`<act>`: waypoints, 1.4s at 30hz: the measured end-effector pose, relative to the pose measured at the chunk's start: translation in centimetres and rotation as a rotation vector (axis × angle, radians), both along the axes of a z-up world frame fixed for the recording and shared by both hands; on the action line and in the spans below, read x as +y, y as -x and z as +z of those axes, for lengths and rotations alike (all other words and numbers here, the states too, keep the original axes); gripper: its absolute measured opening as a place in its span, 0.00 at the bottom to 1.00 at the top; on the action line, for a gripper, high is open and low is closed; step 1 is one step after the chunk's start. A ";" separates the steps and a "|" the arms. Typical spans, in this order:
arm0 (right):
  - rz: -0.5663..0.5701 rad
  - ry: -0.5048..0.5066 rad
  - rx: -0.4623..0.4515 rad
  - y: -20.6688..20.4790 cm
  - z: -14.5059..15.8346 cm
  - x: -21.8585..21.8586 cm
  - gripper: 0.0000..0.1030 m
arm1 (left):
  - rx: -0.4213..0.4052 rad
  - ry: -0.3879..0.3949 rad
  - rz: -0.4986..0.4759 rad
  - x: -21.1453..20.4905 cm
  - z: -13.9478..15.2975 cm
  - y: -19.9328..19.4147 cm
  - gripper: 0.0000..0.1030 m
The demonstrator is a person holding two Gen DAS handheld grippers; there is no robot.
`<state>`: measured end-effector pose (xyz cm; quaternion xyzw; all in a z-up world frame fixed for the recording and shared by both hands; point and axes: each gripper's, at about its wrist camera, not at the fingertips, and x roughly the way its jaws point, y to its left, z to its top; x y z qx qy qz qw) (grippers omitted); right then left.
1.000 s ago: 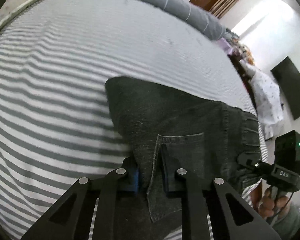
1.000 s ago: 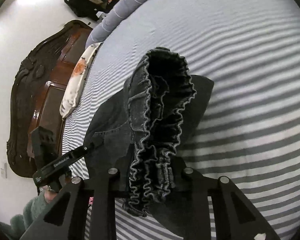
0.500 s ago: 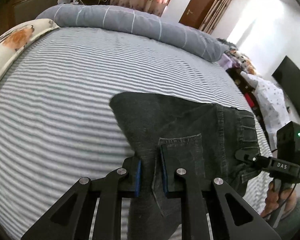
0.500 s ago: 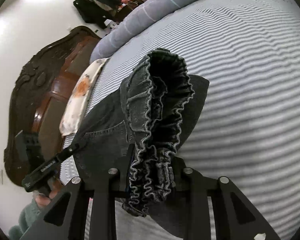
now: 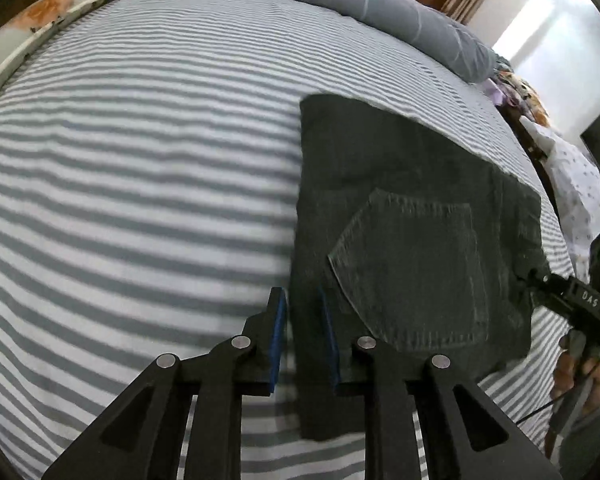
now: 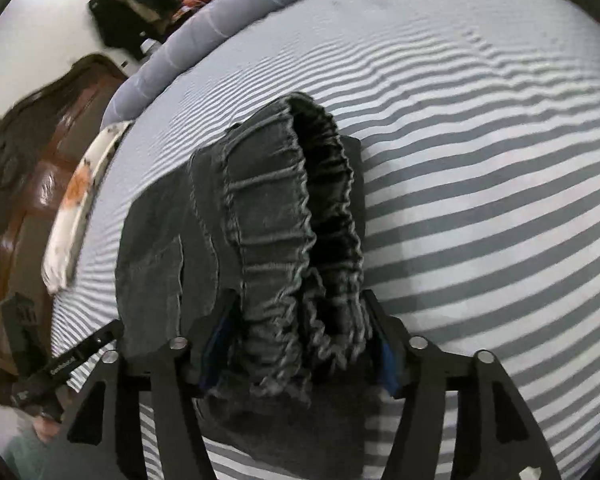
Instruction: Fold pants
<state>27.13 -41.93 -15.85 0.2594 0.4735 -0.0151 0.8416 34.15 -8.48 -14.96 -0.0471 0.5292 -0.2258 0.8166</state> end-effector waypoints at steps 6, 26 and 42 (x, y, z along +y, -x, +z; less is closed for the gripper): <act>-0.020 0.123 -0.010 0.5 0.5 1.3 0.66 | -0.065 -0.082 -0.002 -1.3 0.2 0.7 0.22; -0.036 0.341 -0.115 12.6 13.1 10.0 0.98 | -0.340 -0.232 -0.046 -2.9 13.3 15.2 0.84; -0.045 0.404 -0.149 22.0 16.2 14.7 0.99 | -0.369 -0.244 0.040 1.2 16.5 25.1 0.85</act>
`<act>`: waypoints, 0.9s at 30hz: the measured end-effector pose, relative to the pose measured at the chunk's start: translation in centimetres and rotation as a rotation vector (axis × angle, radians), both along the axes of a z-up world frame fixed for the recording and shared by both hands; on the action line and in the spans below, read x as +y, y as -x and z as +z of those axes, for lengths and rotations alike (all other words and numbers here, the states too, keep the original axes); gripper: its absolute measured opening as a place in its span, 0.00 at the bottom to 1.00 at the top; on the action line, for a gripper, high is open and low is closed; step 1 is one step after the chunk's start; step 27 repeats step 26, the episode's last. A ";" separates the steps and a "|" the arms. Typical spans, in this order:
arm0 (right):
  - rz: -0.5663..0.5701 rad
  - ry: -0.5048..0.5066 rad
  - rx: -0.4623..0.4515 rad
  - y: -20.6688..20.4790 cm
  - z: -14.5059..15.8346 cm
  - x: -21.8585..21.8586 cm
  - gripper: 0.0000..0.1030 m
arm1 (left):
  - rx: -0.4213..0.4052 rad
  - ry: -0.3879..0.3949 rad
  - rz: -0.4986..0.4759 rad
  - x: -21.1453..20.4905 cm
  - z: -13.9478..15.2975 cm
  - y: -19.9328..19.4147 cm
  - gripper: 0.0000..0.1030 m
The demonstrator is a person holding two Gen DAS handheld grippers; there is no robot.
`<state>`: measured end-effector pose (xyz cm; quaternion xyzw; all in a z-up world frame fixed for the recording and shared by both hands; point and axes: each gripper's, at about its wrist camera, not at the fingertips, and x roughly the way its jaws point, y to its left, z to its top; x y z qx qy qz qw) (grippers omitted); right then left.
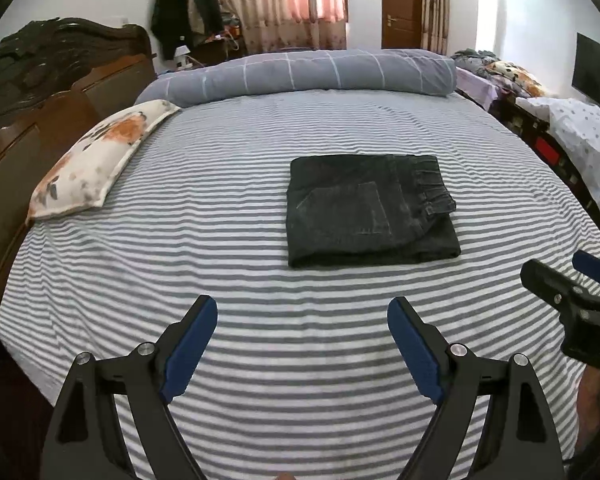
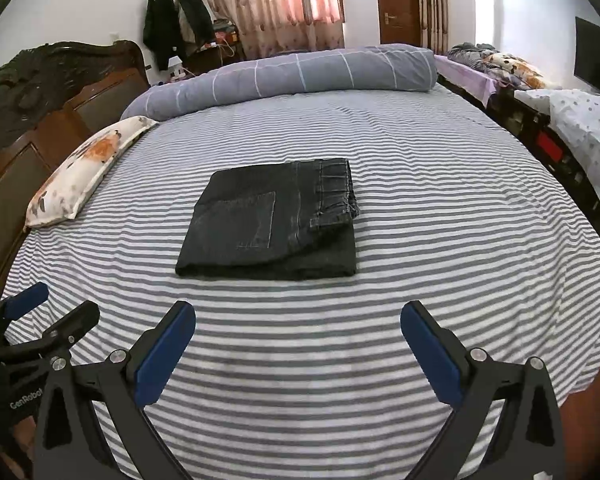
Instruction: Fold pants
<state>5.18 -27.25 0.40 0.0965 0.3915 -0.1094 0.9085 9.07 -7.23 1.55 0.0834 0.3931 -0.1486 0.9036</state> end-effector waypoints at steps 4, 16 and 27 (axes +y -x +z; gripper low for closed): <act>0.002 0.021 0.011 0.8 -0.2 0.4 0.99 | -0.007 0.006 0.018 0.5 0.1 1.1 0.85; 0.045 0.055 0.018 1.7 -0.3 1.9 0.99 | -0.029 -0.049 0.046 -0.1 -0.4 2.9 0.85; 0.038 0.000 0.011 2.3 -0.3 1.2 0.99 | -0.002 -0.024 0.055 0.4 -0.9 3.3 0.85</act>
